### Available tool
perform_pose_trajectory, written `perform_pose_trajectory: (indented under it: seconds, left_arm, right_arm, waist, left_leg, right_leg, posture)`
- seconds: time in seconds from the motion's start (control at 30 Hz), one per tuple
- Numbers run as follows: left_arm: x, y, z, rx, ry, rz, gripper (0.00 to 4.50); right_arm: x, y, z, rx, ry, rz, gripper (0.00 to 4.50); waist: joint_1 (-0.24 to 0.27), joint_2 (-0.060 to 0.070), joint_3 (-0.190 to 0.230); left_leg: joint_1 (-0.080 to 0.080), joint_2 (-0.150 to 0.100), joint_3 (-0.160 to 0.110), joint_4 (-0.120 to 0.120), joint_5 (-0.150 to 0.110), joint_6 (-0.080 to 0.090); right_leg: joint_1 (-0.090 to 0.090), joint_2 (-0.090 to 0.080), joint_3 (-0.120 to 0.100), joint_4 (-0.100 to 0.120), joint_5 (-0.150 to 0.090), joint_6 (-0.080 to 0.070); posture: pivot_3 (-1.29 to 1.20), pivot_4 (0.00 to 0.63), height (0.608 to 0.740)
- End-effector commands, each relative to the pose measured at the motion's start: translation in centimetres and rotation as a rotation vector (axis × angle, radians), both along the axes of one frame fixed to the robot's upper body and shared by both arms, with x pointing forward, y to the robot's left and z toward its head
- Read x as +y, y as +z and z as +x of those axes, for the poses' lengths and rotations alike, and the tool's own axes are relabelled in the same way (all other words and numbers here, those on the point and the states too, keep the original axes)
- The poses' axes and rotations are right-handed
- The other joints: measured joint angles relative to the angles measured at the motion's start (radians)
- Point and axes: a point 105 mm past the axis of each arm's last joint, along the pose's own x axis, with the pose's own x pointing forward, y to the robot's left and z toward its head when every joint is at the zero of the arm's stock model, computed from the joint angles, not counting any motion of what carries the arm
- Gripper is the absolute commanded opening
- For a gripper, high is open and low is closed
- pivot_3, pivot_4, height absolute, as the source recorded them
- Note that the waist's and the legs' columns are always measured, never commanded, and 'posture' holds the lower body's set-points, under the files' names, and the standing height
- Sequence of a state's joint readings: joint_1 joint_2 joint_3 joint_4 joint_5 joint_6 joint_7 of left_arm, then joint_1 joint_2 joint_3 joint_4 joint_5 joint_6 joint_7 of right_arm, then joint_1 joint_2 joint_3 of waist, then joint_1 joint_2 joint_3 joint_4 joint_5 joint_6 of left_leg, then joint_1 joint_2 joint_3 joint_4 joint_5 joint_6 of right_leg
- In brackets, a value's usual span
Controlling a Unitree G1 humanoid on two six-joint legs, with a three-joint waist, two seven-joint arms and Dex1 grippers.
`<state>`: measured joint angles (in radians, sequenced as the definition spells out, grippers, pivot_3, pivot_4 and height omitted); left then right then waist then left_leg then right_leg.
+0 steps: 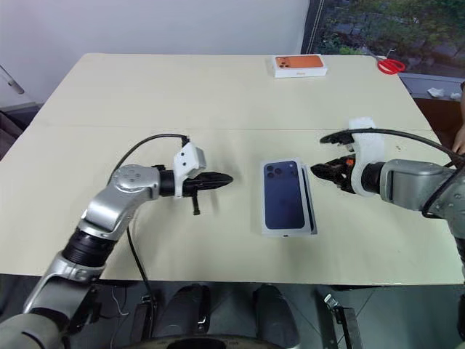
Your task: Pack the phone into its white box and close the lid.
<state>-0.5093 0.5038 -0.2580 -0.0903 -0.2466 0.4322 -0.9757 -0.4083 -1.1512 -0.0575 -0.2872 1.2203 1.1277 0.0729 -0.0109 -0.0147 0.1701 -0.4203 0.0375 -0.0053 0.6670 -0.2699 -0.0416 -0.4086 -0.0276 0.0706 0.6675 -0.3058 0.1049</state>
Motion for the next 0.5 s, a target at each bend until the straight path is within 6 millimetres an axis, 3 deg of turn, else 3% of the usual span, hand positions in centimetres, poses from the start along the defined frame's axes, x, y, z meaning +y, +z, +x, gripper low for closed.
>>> perform_pose_trajectory:
  seconds: [0.03, 0.23, 0.5]
  left_arm:
    - [-0.8, 0.0, -0.9, -0.009, -0.062, 0.047, 0.00]
    - [-3.7, -2.5, -0.6, 0.025, -0.096, 0.175, 0.00]
    - [-6.9, -2.7, -0.4, 0.058, -0.111, 0.179, 0.00]
  right_arm:
    - [-0.2, 0.6, -0.2, -0.073, 0.077, -0.150, 0.03]
    - [0.1, -0.7, -0.8, -0.069, 0.177, -0.260, 0.03]
    - [0.7, -1.5, -1.3, -0.067, 0.224, -0.282, 0.03]
  waist:
    - [0.001, 0.000, 0.000]
    - [0.003, 0.000, 0.000]
    - [-0.003, 0.000, 0.000]
  left_leg:
    - [0.000, 0.000, 0.000, 0.000, 0.000, 0.000]
    - [0.000, -0.002, 0.000, 0.000, 0.000, 0.000]
    - [0.000, -0.002, -0.001, 0.000, 0.000, 0.000]
  right_leg:
    - [0.000, 0.000, 0.000, 0.000, 0.000, 0.000]
    - [0.000, -0.001, 0.000, 0.000, 0.000, 0.000]
    - [0.000, 0.000, 0.000, 0.001, 0.000, 0.000]
  posture:
    - [0.00, 0.150, 0.726]
    - [0.00, 0.150, 0.726]
    - [0.00, 0.150, 0.726]
